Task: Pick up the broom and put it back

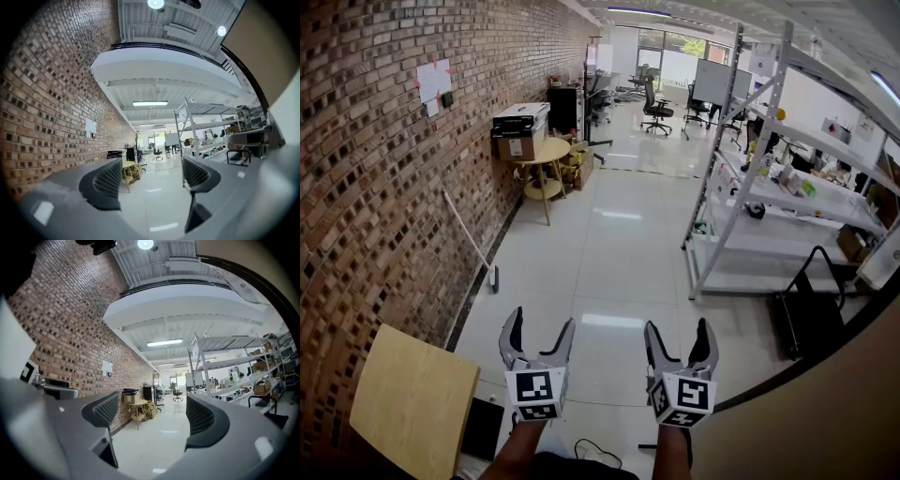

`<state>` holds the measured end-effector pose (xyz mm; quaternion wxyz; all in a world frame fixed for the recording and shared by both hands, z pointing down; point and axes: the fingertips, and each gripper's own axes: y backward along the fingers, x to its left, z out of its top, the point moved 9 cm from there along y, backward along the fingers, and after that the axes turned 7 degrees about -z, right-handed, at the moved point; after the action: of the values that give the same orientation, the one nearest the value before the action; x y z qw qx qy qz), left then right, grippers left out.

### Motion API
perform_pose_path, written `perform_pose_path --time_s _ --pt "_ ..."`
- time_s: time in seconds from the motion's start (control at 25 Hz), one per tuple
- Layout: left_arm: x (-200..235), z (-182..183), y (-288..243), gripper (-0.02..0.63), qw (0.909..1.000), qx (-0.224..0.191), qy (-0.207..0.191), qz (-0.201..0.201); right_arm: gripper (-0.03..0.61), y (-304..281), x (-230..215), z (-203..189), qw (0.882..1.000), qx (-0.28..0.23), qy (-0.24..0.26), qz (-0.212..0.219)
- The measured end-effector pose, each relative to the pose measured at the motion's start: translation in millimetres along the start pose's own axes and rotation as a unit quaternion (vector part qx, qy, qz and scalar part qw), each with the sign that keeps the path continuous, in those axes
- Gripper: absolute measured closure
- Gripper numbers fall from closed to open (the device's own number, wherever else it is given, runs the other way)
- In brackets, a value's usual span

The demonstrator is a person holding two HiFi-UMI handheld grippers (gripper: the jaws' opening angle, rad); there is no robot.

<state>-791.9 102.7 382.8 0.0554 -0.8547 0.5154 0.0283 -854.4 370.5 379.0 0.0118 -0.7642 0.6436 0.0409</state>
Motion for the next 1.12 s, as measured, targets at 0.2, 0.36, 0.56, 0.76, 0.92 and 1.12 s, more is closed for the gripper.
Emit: perform_pose_path --time_s 0.2,0.36,0.56,0.76,0.92,1.12 --pt "3 -1 -43 0.199 0.9998 -0.006 0.018 -0.007 0.129 -35 -4 -14 1.0 0.014 -0.002 0.005" --pt "7 1 -98 0.201 0.9995 -0.01 0.018 -0.024 0.129 -80 -3 -20 1.0 0.015 0.012 0.014" --pt "23 8 -196 0.201 0.9976 -0.027 0.027 -0.058 0.129 -163 -4 -12 1.0 0.008 0.02 0.001" --pt "44 21 -289 0.201 0.9956 -0.047 0.014 -0.08 0.129 -253 -14 8 0.999 -0.016 0.022 -0.018" --pt "57 22 -348 0.201 0.9939 -0.041 0.016 -0.101 0.129 -299 -22 9 0.999 -0.017 0.027 -0.035" --pt "50 8 -414 0.19 0.9906 -0.008 0.033 -0.132 0.129 -347 -54 -6 0.998 0.012 0.013 -0.056"
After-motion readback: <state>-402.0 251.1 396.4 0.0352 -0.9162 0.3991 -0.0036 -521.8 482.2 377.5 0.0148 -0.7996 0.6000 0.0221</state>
